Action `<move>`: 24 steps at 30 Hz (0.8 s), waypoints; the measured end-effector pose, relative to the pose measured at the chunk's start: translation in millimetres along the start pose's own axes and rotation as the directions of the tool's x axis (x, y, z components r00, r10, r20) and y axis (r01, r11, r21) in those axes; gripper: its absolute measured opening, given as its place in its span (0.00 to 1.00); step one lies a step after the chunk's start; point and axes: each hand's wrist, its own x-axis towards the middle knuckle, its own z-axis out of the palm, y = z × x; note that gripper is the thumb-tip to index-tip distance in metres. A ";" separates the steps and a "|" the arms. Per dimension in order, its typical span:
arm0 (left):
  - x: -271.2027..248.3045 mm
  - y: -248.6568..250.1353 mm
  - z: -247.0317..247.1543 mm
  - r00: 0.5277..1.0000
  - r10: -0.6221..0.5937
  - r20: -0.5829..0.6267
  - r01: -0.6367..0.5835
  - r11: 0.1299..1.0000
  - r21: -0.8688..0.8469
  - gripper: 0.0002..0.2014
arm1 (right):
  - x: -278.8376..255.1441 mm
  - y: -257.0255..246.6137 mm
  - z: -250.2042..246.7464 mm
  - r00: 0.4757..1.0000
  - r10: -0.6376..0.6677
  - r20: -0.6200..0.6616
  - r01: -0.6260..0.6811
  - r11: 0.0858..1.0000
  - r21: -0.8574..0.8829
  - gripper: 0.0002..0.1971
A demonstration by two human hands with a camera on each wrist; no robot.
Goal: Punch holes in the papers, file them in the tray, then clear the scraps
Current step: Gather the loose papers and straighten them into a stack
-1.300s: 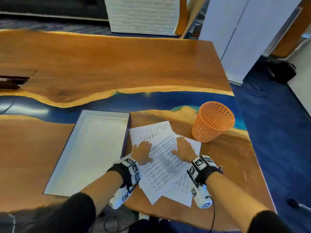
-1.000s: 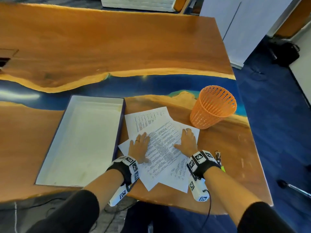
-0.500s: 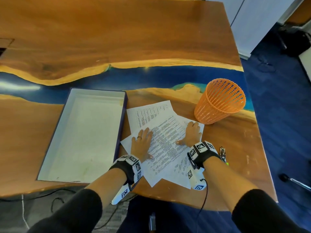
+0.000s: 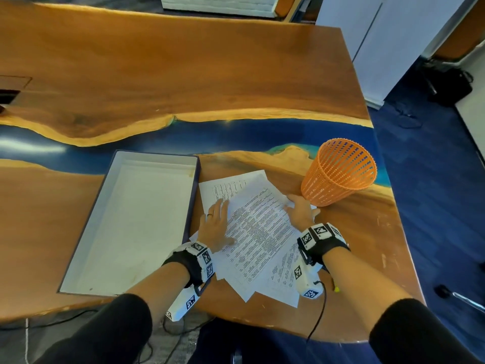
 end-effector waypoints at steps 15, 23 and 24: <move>16.4 -22.6 -47.2 0.989 -0.049 -0.142 -0.063 0.723 -0.688 0.22 | 18.6 -40.8 -21.0 0.954 -0.238 -0.183 0.269 0.948 0.169 0.12; 28.8 -65.2 -81.4 0.900 -0.337 -0.277 0.031 0.683 -0.730 0.08 | 33.4 -27.6 -8.2 0.990 -0.127 -0.062 0.122 0.989 -0.082 0.26; 31.9 -72.7 -83.8 0.891 -0.353 -0.287 0.037 0.685 -0.728 0.09 | 35.8 -23.4 -3.8 0.991 -0.131 -0.017 0.128 0.983 -0.128 0.27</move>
